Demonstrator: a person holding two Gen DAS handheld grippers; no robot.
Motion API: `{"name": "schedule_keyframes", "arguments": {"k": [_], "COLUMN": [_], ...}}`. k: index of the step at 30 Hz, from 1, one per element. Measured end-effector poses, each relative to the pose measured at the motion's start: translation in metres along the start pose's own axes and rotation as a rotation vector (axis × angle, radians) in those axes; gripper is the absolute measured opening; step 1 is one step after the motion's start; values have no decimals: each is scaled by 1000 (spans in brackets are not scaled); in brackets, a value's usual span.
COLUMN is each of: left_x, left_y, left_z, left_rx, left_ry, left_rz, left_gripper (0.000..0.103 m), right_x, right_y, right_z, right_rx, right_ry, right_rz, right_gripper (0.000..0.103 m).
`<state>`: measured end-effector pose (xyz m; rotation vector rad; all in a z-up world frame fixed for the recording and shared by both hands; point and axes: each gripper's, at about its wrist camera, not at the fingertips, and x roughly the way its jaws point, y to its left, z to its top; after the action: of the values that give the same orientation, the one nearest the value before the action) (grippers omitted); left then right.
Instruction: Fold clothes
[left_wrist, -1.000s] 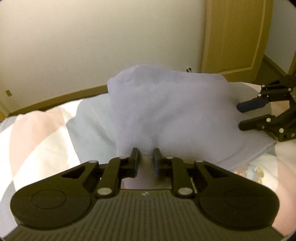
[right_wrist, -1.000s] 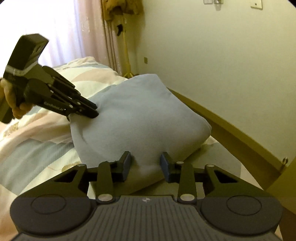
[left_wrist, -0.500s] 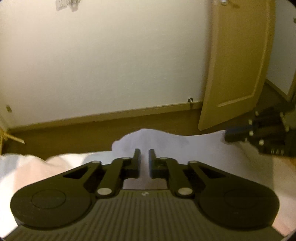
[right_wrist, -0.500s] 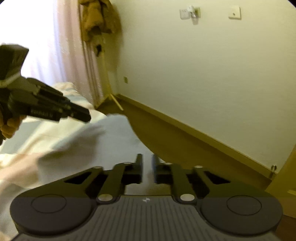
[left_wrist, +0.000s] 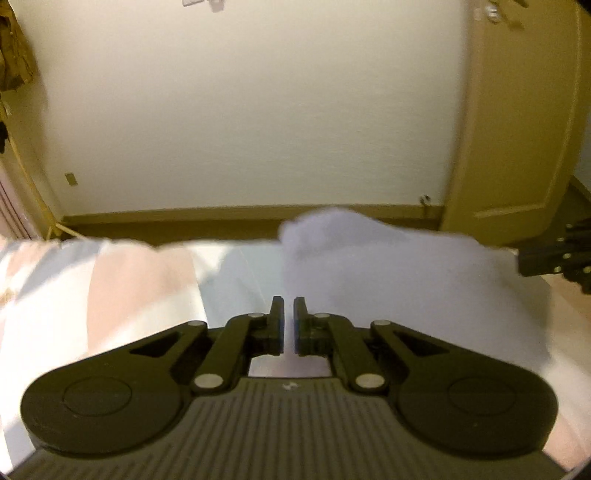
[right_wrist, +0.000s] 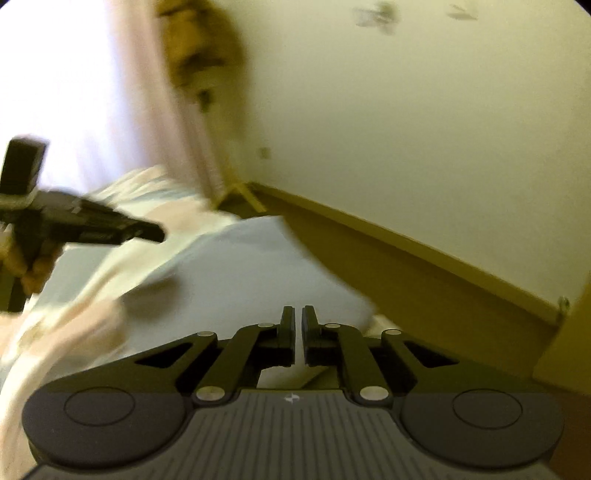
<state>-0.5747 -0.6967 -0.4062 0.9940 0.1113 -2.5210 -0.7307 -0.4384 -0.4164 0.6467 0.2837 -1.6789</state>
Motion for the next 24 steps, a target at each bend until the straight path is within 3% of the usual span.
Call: {"name": "schedule_keyframes", "arguments": {"k": [4, 7, 13, 16, 18, 22, 24], "left_x": [9, 24, -8, -35, -54, -71, -80], "left_y": [-19, -24, -44, -56, -70, -84, -91], "left_z": [-37, -53, -39, -36, -38, -52, -57], "left_rx": [-8, -36, -99, -142, -194, -296, -311], "left_ry": [84, 100, 138, 168, 182, 201, 208], "left_rz": [7, 49, 155, 177, 181, 184, 203], "left_gripper": [4, 4, 8, 31, 43, 69, 73], "right_x": [-9, 12, -13, -29, -39, -45, -50], "right_y": [31, 37, 25, 23, 21, 29, 35], "right_z": [-24, -43, -28, -19, -17, -32, -40], "right_rx": [-119, -156, -67, 5, 85, 173, 197], "right_ry": [47, 143, 116, 110, 121, 129, 129], "right_rz": [43, -1, 19, 2, -13, -60, -86], "right_gripper": [9, 8, 10, 24, 42, 50, 58]}}
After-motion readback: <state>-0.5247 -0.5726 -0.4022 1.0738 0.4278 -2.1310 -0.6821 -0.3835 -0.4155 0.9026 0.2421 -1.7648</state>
